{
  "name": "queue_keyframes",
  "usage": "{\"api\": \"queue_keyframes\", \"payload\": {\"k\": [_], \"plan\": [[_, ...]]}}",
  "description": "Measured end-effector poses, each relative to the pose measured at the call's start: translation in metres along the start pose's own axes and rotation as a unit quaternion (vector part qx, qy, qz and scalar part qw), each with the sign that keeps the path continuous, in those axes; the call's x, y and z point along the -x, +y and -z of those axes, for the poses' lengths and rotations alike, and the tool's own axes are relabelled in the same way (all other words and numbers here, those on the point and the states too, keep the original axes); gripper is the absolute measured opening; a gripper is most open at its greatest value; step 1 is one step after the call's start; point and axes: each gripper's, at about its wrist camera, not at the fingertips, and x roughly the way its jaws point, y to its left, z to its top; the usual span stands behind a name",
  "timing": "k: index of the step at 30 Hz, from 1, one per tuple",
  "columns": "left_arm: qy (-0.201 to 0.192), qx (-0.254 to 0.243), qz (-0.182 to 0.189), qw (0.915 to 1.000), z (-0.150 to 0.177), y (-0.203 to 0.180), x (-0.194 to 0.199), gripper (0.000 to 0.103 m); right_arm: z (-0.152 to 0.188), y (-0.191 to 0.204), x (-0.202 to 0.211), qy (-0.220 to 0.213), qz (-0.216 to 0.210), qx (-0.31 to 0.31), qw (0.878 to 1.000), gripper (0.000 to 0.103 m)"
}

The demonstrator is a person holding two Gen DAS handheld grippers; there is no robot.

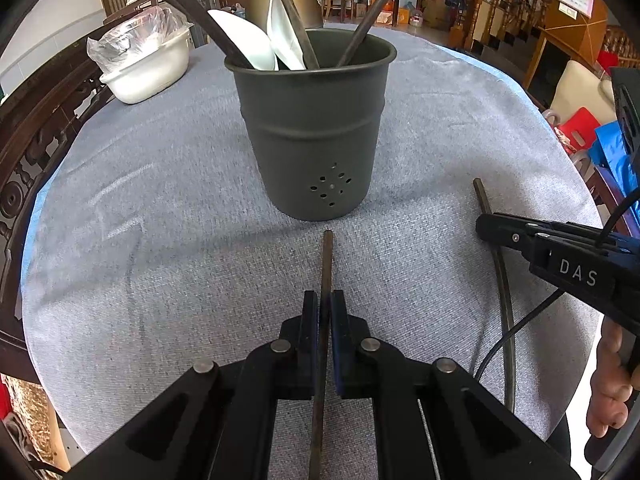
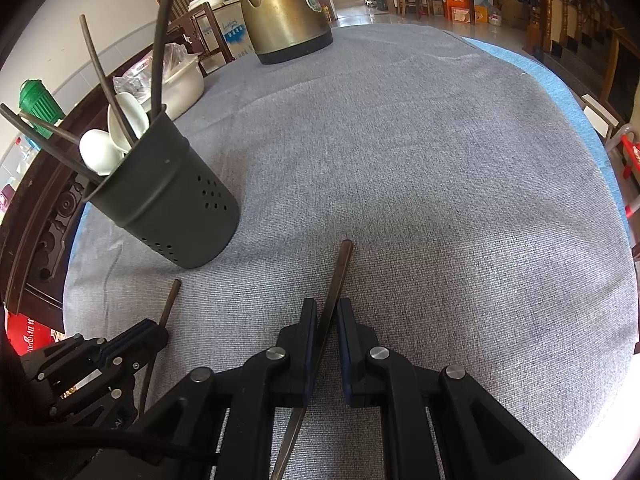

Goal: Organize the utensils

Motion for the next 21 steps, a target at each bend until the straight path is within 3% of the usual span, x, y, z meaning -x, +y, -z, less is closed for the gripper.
{"api": "queue_keyframes", "payload": {"k": [21], "plan": [[0.009, 0.013, 0.009, 0.9998, -0.0042, 0.0023, -0.0098, 0.006, 0.0002, 0.0008, 0.0000, -0.002, -0.002, 0.001, 1.000, 0.011]]}}
